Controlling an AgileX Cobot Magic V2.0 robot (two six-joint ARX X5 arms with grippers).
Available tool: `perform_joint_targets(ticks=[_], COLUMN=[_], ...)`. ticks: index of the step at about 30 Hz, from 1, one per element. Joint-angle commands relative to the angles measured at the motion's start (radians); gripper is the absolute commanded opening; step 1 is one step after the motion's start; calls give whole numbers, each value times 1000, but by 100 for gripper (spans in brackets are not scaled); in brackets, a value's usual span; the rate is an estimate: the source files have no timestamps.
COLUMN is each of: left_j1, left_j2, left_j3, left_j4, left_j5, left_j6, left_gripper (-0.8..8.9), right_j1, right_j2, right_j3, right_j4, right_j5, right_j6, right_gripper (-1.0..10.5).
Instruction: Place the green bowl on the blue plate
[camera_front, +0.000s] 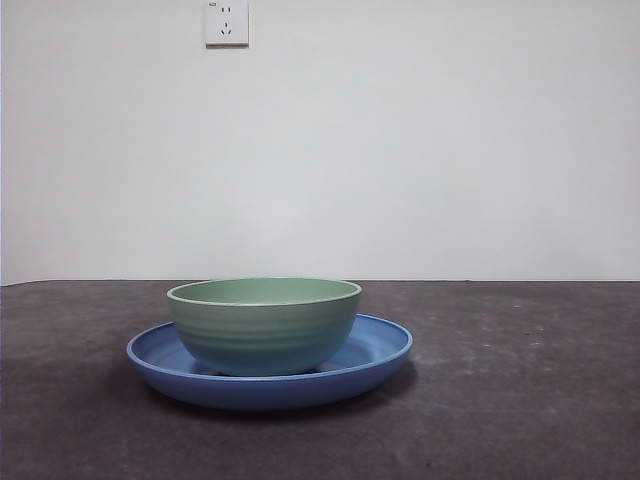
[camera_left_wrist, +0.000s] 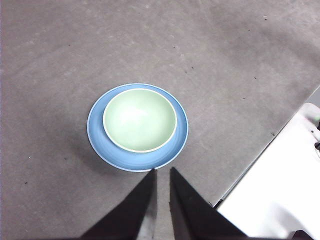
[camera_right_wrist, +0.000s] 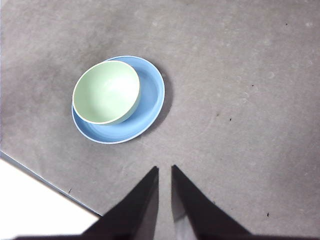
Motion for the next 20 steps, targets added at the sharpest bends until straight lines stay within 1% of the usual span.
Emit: perform_joint_targets(ticks=[1, 3, 5, 6, 8, 10, 12, 13, 15, 17, 18, 20], left_j1=[-3, 31, 85, 121, 188, 257, 320, 354, 406, 448, 465, 484], left_j2=[5, 5, -8, -27, -85, -171, -258, -307, -396, -478, -519, -585], left_j3=[9, -11, -78, -137, -290, -486, -663, -753, -898, -1023, -1081, -1168], left_j4=[7, 22, 112, 194, 423, 695, 911, 999, 1107, 1178, 1204, 1225], left_j5=[2, 2, 2, 2, 3, 3, 2, 2, 0, -4, -18, -81], left_j6=[-2, -2, 5, 5, 5, -7, -29, -53, -69, -79, -89, -133], left_gripper=[41, 41, 30, 30, 30, 30, 30, 30, 30, 30, 30, 30], right_j1=[5, 5, 5, 5, 5, 5, 5, 5, 5, 5, 5, 5], right_j2=[6, 6, 6, 6, 6, 6, 6, 6, 6, 6, 6, 6], right_j3=[14, 14, 14, 14, 14, 14, 14, 14, 14, 14, 14, 14], right_j4=[10, 10, 10, 10, 10, 10, 10, 10, 10, 10, 10, 10], right_j5=[-1, -1, -1, 0, -1, -1, -1, -1, -1, -1, -1, -1], right_j6=[-8, -8, -8, -8, -8, -8, -8, -8, -8, -8, -8, -8], right_gripper=[37, 37, 37, 37, 37, 37, 37, 37, 37, 37, 37, 37])
